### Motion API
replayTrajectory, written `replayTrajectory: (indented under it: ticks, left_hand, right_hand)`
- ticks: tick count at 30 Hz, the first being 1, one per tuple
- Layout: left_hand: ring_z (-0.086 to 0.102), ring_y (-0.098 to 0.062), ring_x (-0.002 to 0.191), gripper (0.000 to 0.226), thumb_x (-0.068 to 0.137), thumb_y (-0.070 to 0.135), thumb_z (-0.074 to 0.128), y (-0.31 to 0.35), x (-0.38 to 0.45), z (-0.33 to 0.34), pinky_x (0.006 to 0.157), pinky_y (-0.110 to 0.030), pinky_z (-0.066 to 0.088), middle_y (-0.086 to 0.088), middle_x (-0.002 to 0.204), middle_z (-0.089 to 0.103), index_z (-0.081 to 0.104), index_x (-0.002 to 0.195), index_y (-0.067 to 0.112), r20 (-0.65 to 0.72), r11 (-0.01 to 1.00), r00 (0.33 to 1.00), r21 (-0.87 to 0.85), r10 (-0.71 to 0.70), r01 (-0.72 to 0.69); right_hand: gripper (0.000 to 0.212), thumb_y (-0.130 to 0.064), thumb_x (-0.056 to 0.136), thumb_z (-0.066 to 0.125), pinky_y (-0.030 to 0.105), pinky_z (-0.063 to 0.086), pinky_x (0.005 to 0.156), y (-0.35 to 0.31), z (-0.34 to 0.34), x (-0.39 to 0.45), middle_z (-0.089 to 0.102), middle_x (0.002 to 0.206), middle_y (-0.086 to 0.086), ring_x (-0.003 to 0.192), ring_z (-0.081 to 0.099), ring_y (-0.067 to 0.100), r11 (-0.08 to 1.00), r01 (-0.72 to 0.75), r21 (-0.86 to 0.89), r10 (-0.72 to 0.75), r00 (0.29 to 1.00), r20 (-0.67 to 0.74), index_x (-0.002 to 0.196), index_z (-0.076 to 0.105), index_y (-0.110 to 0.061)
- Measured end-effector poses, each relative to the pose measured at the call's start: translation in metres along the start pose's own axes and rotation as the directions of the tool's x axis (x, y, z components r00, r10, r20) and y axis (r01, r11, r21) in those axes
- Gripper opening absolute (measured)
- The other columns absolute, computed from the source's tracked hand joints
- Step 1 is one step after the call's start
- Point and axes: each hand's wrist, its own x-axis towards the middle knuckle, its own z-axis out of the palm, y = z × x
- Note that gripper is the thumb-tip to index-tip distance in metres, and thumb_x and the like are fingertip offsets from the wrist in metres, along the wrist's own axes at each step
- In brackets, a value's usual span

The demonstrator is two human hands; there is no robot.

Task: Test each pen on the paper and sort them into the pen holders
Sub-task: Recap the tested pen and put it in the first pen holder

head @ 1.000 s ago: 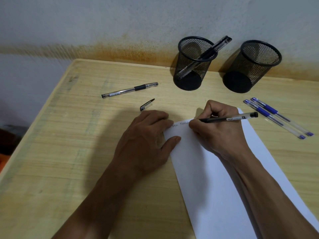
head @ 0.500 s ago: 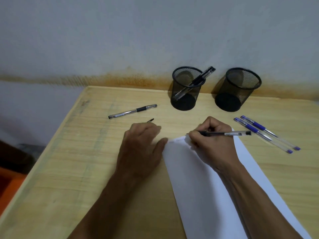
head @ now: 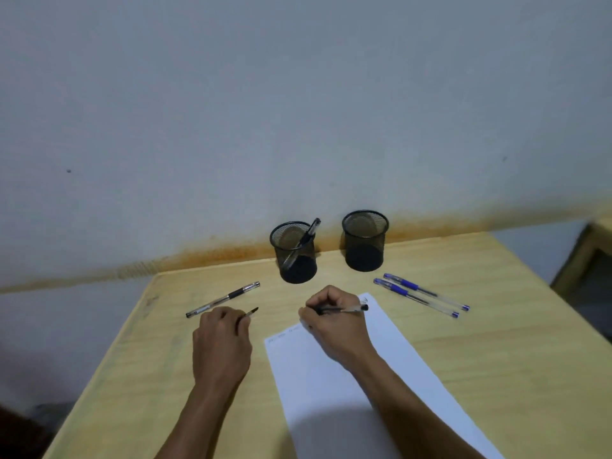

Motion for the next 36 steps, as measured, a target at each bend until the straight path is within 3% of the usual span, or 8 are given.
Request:
replayTrajectory:
  ticks: [3,6,11,14,17,22,31,36]
  left_hand:
    - [0.054,-0.03,0.101,0.017,0.095,0.021,0.058,0.005,0.0,-0.006,0.08,-0.042,0.045,-0.005,0.104,0.059,0.069,0.084,0.012,0.014,1.0,1.0,0.021,-0.003,0.003]
    - [0.053,-0.025,0.098,0.019,0.097,0.02,0.052,0.019,-0.009,-0.019,0.073,-0.036,0.044,-0.002,0.104,0.056,0.067,0.087,0.012,-0.032,0.995,0.999,-0.103,0.005,-0.009]
    - [0.058,-0.008,0.07,0.019,0.098,0.02,0.052,0.06,-0.037,-0.056,0.057,-0.01,0.036,0.006,0.07,0.063,0.065,0.085,0.023,-0.045,0.896,0.994,-0.44,-0.096,0.067]
    - [0.062,-0.005,0.064,0.015,0.096,0.02,0.059,0.074,-0.054,-0.069,0.055,-0.01,0.039,0.008,0.065,0.066,0.069,0.086,0.026,0.004,0.825,0.996,-0.56,-0.089,0.076]
    - [0.066,-0.006,0.066,0.015,0.094,0.016,0.061,0.08,-0.069,-0.077,0.059,-0.014,0.046,0.01,0.067,0.068,0.071,0.093,0.026,0.041,0.741,0.998,-0.668,-0.046,0.062]
    - [0.067,-0.011,0.067,0.02,0.093,0.01,0.062,0.08,-0.082,-0.081,0.064,-0.015,0.049,0.007,0.074,0.069,0.072,0.094,0.027,0.0,0.698,0.999,-0.715,0.049,-0.034]
    - [0.065,-0.014,0.067,0.024,0.093,0.008,0.062,0.073,-0.085,-0.08,0.065,-0.02,0.049,0.003,0.074,0.068,0.072,0.095,0.029,-0.012,0.672,0.996,-0.737,0.092,-0.071]
    - [0.064,-0.015,0.067,0.018,0.094,0.014,0.062,0.077,-0.086,-0.082,0.064,-0.019,0.048,0.005,0.076,0.067,0.072,0.096,0.028,-0.033,0.67,0.988,-0.731,0.151,-0.127]
  right_hand:
    - [0.012,-0.007,0.078,0.076,0.035,0.056,0.062,-0.007,-0.001,-0.001,0.076,0.076,0.007,0.065,0.065,0.022,0.988,-0.085,0.127,0.083,0.996,0.022,0.082,0.076,-0.019]
    - [0.007,-0.011,0.087,0.074,0.036,0.058,0.063,-0.024,-0.01,-0.011,0.078,0.077,0.001,0.068,0.071,0.017,0.978,-0.093,0.188,0.096,0.995,-0.007,0.091,0.075,-0.017]
    - [0.008,-0.004,0.087,0.076,0.025,0.06,0.066,-0.048,-0.031,-0.036,0.078,0.072,-0.003,0.07,0.073,0.009,0.982,0.032,0.185,-0.018,0.997,-0.074,0.088,0.071,-0.011]
    - [0.016,0.0,0.088,0.073,0.022,0.06,0.069,-0.064,-0.039,-0.055,0.08,0.082,-0.001,0.078,0.076,0.009,0.988,0.08,0.133,-0.08,0.997,-0.001,0.09,0.075,-0.015]
    - [0.005,-0.012,0.093,0.071,0.022,0.06,0.064,-0.081,-0.043,-0.073,0.078,0.083,0.001,0.08,0.076,0.009,0.984,0.176,0.04,-0.178,0.983,0.05,0.095,0.073,-0.015]
    - [0.007,-0.018,0.092,0.071,0.022,0.057,0.057,-0.093,-0.045,-0.083,0.075,0.073,0.002,0.07,0.074,0.011,0.951,0.295,-0.091,-0.289,0.954,0.076,0.086,0.071,-0.016]
    - [0.011,-0.022,0.092,0.072,0.023,0.056,0.057,-0.093,-0.051,-0.082,0.073,0.071,-0.003,0.067,0.072,0.009,0.941,0.314,-0.124,-0.31,0.949,0.051,0.081,0.071,-0.019]
    - [0.012,-0.029,0.091,0.074,0.042,0.061,0.064,-0.093,-0.049,-0.081,0.073,0.075,-0.008,0.075,0.071,0.011,0.915,0.333,-0.229,-0.317,0.943,0.106,0.08,0.07,-0.026]
